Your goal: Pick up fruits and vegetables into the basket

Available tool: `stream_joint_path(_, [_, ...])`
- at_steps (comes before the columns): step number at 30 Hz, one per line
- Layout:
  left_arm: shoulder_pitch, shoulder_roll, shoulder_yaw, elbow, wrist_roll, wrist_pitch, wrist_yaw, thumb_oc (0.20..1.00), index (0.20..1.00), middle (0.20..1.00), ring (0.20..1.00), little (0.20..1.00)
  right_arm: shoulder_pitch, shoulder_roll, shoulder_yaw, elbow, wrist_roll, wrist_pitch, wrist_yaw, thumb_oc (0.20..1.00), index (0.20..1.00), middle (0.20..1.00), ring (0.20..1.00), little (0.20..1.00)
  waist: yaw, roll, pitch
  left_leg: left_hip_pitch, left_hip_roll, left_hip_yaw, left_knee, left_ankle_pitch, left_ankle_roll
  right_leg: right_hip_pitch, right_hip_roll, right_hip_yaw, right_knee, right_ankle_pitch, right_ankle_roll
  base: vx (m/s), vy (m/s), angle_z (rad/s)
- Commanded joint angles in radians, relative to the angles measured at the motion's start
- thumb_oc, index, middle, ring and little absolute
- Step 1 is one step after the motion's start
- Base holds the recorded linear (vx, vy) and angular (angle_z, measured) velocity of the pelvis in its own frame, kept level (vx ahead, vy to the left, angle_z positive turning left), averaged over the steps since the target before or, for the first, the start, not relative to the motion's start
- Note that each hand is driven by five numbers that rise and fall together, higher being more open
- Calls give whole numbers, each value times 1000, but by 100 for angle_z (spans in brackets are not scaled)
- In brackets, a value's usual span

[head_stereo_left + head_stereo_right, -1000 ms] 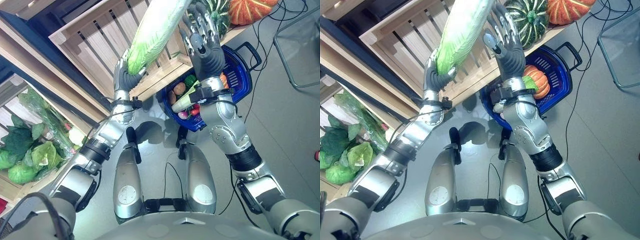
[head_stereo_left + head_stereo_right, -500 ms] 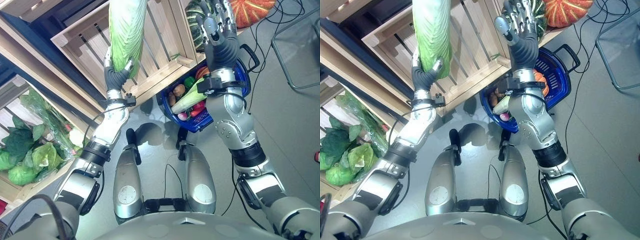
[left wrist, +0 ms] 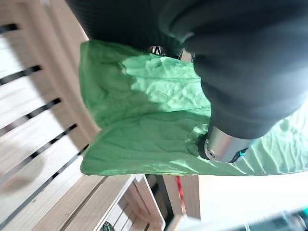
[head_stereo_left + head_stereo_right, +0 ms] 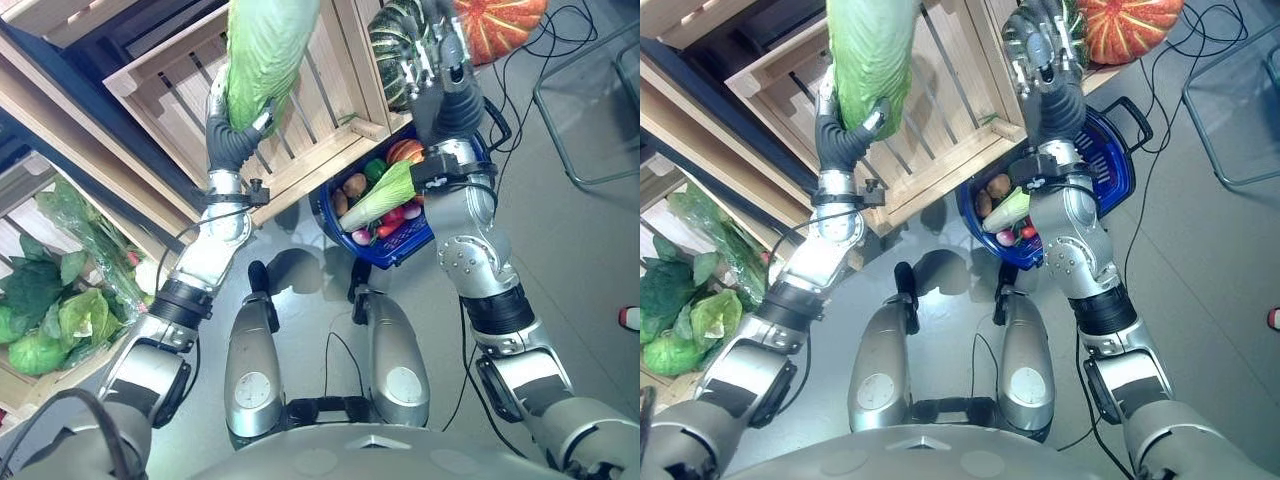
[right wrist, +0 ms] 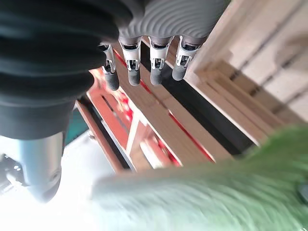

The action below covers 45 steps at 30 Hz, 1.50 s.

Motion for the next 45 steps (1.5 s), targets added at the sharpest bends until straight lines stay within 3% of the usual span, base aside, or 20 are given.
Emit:
stream_joint_path(1, [-13, 48, 4, -109, 78, -75, -17, 200, 200, 200, 200, 200, -6, -5, 5, -44, 26, 14, 146, 1000, 1000, 1000, 1000, 1000, 12, -45, -104, 1, -16, 47, 52, -57, 19, 71, -33, 12, -31, 1, 62, 22, -36, 2])
stream_joint_path(9, [-22, 101, -21, -87, 190, -81, -18, 200, 200, 200, 200, 200, -20, -20, 45, -15, 38, 84, 274, 1000, 1000, 1000, 1000, 1000, 25, -51, -108, 5, -19, 35, 48, -59, 18, 72, -33, 2, -25, 1, 68, 7, -14, 7])
stream_joint_path(16, [-49, 133, -55, -70, 252, -68, -18, 200, 200, 200, 200, 200, -40, -36, 61, 11, 27, 99, 282, 1000, 1000, 1000, 1000, 1000, 29, -54, -100, 5, -22, 32, 44, -60, 19, 68, -35, -2, -26, 4, 74, -4, 0, 0])
stream_joint_path(23, [-73, 169, -96, -61, 396, -62, 72, 200, 200, 200, 200, 200, -50, -34, 67, 41, 85, 109, 265, 1000, 1000, 1000, 1000, 1000, 30, -51, -90, 2, -25, 33, 40, -60, 19, 61, -39, -3, -26, 7, 80, -21, 18, 4])
stream_joint_path(29, [-80, 167, -115, -65, 388, -56, 77, 200, 200, 200, 200, 200, -58, -27, 70, 67, 104, 88, 258, 1000, 1000, 1000, 1000, 1000, 36, -51, -82, -2, -29, 32, 43, -64, 20, 56, -45, -9, -25, 9, 84, -6, 5, 1])
stream_joint_path(36, [-49, 115, -90, -65, 222, -49, 62, 200, 200, 200, 200, 200, -57, -9, 50, 67, 46, 34, 212, 1000, 1000, 1000, 1000, 1000, 36, -51, -76, -3, -30, 29, 41, -67, 21, 50, -47, -7, -24, 10, 89, 0, 0, 0])
stream_joint_path(45, [-55, 143, -86, -85, 418, -28, 132, 200, 200, 200, 200, 200, -63, -13, 11, 66, 125, 1, 148, 1000, 1000, 1000, 1000, 1000, 33, -44, -83, 0, -37, 28, 40, -71, 24, 53, -49, -3, -30, 10, 87, 0, 0, 0])
